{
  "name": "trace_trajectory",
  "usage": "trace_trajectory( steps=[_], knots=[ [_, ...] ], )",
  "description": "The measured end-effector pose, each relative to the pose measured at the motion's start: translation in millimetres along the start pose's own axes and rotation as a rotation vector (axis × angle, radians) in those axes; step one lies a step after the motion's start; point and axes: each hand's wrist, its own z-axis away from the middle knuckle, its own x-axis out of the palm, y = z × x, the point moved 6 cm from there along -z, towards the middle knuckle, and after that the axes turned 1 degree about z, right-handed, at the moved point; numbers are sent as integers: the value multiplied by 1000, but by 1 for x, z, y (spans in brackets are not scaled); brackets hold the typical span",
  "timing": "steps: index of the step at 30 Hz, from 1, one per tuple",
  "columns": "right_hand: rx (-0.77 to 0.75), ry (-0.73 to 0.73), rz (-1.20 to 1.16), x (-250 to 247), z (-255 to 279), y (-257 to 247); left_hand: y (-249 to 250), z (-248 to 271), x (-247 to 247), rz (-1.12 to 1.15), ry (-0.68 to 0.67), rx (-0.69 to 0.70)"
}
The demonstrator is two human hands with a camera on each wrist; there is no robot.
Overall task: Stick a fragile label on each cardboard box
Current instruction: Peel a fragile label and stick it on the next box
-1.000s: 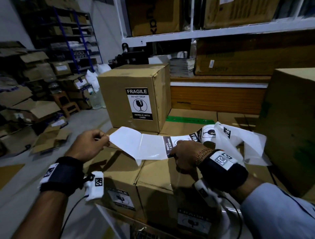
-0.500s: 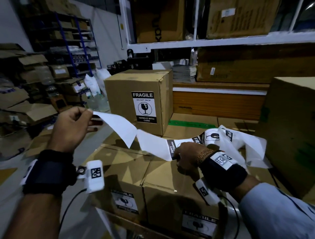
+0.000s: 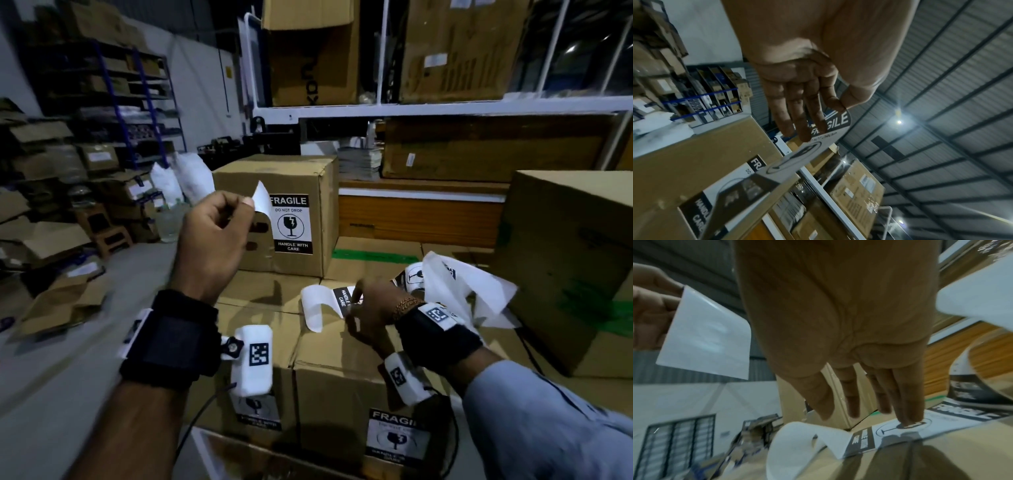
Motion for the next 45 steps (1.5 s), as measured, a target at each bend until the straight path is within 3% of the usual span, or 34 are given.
trace_trajectory(
  steps=[7, 11, 15, 20, 28, 38, 45],
  knots=[
    [-110, 254, -191, -59, 57, -1, 15, 6, 46, 37, -112, 24],
    [-146, 469, -347, -94, 98, 12, 32, 14, 80, 91, -144, 35],
    [-201, 640, -573, -116, 152, 26, 56, 31, 115, 137, -137, 65],
    [-295, 819, -664, -134, 222, 44, 93, 61, 166, 182, -179, 144],
    [-176, 1012, -544, -147, 310, 124, 144, 128, 255, 260, -274, 149],
    [21, 1168, -424, -138, 376, 221, 188, 215, 337, 299, -380, 162],
    [184, 1225, -433, -148, 404, 291, 198, 249, 379, 308, -588, 91]
  ],
)
